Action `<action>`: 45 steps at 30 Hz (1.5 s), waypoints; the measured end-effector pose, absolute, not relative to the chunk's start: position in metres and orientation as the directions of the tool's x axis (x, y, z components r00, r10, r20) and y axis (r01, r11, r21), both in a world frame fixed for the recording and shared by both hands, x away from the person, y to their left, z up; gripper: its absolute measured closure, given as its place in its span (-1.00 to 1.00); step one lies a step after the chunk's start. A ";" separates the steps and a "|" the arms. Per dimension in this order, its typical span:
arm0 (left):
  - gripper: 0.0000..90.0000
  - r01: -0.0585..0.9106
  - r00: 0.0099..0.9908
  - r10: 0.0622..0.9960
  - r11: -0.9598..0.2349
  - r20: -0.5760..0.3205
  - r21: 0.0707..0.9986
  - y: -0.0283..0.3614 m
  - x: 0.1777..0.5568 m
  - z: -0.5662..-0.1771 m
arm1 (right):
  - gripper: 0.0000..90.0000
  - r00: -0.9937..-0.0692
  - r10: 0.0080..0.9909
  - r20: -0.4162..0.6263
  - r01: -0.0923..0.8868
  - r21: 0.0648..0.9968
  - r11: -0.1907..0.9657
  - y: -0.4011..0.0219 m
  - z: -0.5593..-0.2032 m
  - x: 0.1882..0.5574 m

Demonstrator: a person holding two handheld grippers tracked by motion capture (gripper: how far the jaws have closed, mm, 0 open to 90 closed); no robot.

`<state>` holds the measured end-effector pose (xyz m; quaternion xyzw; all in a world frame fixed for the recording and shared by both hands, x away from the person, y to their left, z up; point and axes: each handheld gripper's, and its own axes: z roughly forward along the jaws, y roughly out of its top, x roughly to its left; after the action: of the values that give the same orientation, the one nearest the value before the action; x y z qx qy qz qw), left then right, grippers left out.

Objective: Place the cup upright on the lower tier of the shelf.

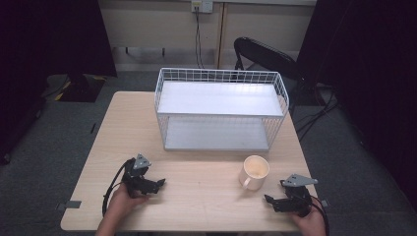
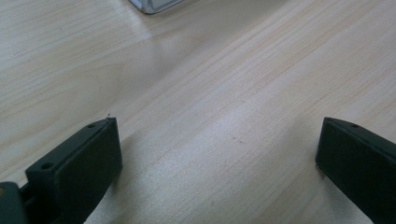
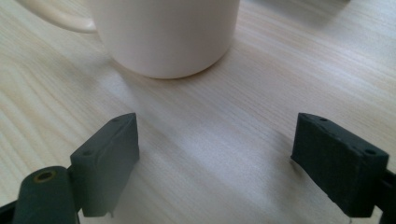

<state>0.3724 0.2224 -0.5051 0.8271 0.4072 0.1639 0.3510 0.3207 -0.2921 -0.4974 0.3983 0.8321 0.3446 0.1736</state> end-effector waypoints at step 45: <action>-1.00 0.559 0.614 0.789 -0.422 -0.015 0.714 0.222 0.372 -0.505 | -0.63 -0.635 0.771 0.035 0.520 0.758 0.394 -0.297 -0.419 0.349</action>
<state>0.3723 0.2224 -0.5051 0.8271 0.4073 0.1640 0.3509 0.3486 -0.2973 -0.4189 0.3943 0.8188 0.3838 0.1635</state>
